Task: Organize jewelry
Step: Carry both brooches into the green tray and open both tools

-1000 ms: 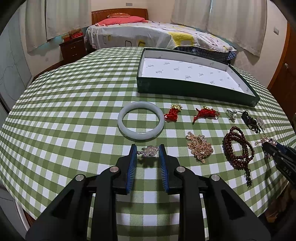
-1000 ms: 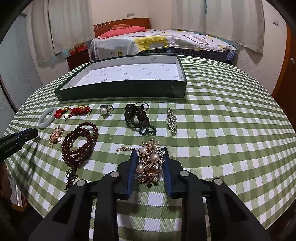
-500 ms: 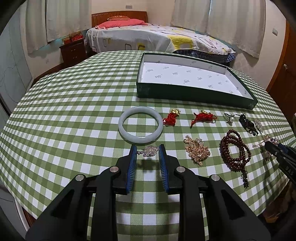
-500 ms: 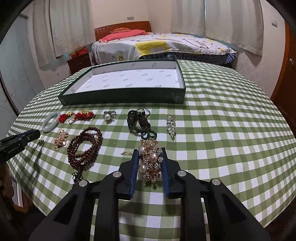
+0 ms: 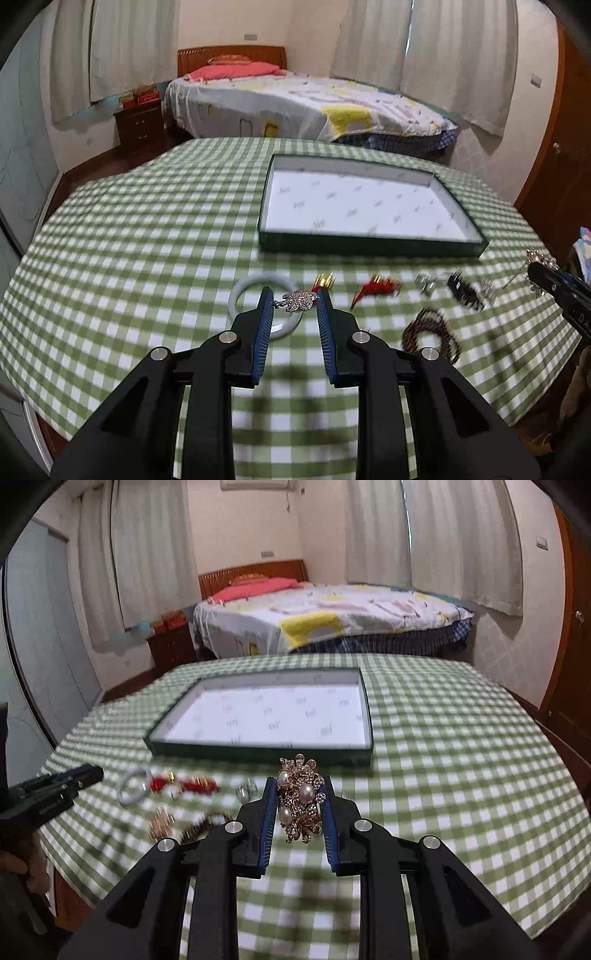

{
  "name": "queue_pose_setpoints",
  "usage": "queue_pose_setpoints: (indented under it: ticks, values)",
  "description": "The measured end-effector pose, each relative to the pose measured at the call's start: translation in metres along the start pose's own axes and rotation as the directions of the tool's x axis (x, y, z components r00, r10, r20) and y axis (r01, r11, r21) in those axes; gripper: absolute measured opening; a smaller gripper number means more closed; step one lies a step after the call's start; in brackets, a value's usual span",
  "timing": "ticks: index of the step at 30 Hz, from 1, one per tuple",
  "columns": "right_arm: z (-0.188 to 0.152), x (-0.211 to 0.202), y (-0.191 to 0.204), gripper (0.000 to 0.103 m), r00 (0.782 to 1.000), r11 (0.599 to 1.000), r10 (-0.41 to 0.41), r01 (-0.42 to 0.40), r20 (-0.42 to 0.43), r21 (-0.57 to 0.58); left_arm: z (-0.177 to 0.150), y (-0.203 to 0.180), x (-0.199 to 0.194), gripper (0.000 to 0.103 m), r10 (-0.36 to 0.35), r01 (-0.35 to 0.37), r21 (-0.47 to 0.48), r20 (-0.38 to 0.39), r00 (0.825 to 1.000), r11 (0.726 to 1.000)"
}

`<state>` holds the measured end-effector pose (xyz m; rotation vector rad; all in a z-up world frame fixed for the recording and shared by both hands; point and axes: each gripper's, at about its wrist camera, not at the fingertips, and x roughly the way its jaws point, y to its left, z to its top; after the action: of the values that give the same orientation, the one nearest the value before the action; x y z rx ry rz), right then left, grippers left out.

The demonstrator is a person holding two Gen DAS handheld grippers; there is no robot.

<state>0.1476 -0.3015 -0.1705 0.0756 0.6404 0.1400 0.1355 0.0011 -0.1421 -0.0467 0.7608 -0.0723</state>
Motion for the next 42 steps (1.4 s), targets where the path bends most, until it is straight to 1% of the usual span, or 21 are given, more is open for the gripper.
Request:
queue_pose_setpoints:
  ticks: [5, 7, 10, 14, 17, 19, 22, 24, 29, 31, 36, 39, 41, 42]
  values:
    - [0.033, 0.002, 0.000, 0.024, 0.998, 1.000, 0.011, -0.010, 0.069, -0.007, 0.027, -0.010, 0.003, 0.024, -0.029, 0.028, 0.025, 0.043, 0.999, 0.999]
    - [0.047, 0.005, 0.000, 0.024, 0.995, 1.000, 0.013, -0.012, 0.094, -0.009, 0.043, -0.015, 0.006, 0.024, -0.042, 0.039, 0.033, 0.072, 0.997, 0.999]
    - [0.068, 0.016, -0.001, 0.024, 0.992, 1.000, 0.017, -0.016, 0.127, -0.009, 0.065, -0.021, 0.014, 0.024, -0.043, 0.037, 0.052, 0.115, 0.992, 0.998]
    - [0.086, 0.033, -0.004, 0.024, 0.989, 1.000, 0.013, -0.012, 0.146, -0.003, 0.096, -0.028, 0.032, 0.024, -0.056, 0.049, 0.053, 0.148, 0.987, 0.997]
    - [0.093, 0.051, -0.008, 0.024, 0.990, 1.000, 0.005, -0.005, 0.138, -0.002, 0.112, -0.034, 0.055, 0.024, -0.058, 0.050, 0.059, 0.149, 0.987, 0.997]
    - [0.092, 0.069, -0.011, 0.024, 0.994, 1.000, 0.006, -0.006, 0.109, 0.006, 0.115, -0.040, 0.076, 0.024, -0.056, 0.048, 0.066, 0.128, 0.990, 0.997]
    - [0.082, 0.089, -0.014, 0.024, 0.998, 1.000, 0.005, -0.005, 0.057, 0.013, 0.110, -0.047, 0.110, 0.024, -0.057, 0.052, 0.074, 0.056, 0.997, 0.996]
    - [0.072, 0.108, -0.016, 0.024, 1.000, 1.000, 0.001, -0.001, 0.006, 0.011, 0.104, -0.050, 0.133, 0.024, -0.054, 0.053, 0.077, 0.001, 0.999, 0.996]
    - [0.057, 0.141, -0.023, 0.024, 0.996, 1.000, -0.006, 0.008, -0.087, 0.024, 0.088, -0.047, 0.170, 0.024, -0.050, 0.058, 0.078, -0.102, 0.994, 0.995]
    - [0.053, 0.147, -0.025, 0.024, 0.994, 1.000, -0.009, 0.012, -0.113, 0.026, 0.083, -0.046, 0.177, 0.024, -0.046, 0.057, 0.081, -0.127, 0.991, 0.995]
    - [0.047, 0.159, -0.027, 0.024, 0.988, 0.999, -0.017, 0.022, -0.154, 0.027, 0.078, -0.042, 0.188, 0.024, -0.040, 0.054, 0.081, -0.164, 0.986, 0.995]
    - [0.045, 0.165, -0.026, 0.024, 0.985, 0.999, -0.021, 0.026, -0.172, 0.027, 0.076, -0.039, 0.188, 0.027, -0.038, 0.051, 0.080, -0.163, 0.986, 0.995]
    - [0.044, 0.166, -0.027, 0.024, 0.984, 0.999, -0.029, 0.034, -0.178, 0.028, 0.075, -0.039, 0.187, 0.033, -0.033, 0.046, 0.083, -0.161, 0.986, 0.995]
    - [0.044, 0.167, -0.028, 0.024, 0.983, 0.999, -0.029, 0.036, -0.184, 0.030, 0.074, -0.038, 0.187, 0.041, -0.032, 0.045, 0.081, -0.160, 0.987, 0.996]
